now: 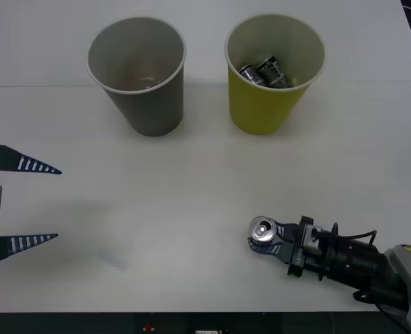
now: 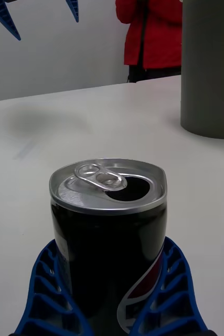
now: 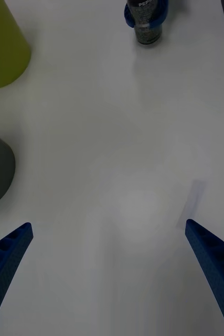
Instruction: Put the can into the green bin and the plastic bottle into the gray bin
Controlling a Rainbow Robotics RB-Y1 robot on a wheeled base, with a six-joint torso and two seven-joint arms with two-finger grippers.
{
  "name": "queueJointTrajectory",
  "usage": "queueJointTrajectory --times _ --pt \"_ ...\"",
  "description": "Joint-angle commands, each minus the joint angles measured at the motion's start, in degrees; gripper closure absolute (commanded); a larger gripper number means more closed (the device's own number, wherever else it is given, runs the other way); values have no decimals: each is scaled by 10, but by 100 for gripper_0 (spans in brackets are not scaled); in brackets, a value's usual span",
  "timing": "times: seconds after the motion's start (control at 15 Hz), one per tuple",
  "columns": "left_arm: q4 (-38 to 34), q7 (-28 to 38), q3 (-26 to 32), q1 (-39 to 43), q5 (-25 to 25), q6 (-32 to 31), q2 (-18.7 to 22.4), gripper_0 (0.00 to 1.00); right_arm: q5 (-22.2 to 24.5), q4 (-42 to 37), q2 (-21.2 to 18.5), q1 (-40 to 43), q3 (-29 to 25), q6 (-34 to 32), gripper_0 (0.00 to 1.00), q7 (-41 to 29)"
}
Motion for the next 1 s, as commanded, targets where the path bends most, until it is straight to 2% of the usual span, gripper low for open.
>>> queueJointTrajectory --times 0.07,0.13,0.27,0.47,0.73,1.0 --pt "0 0 0 0 0 0 0 0 14 -64 -34 14 -1 4 100 -75" --pt "0 0 0 0 0 0 0 0 27 -96 -41 23 -8 5 100 -105" --pt "0 0 0 0 0 0 0 0 87 -208 -41 67 -50 8 100 -194" --pt "0 0 0 0 0 0 0 0 150 -350 -41 117 -88 7 100 -313" --pt "0 0 0 0 0 0 0 0 215 -479 -41 154 -122 4 100 -435" --pt "0 0 0 0 0 0 0 0 280 -586 -41 158 -160 -33 100 -566"
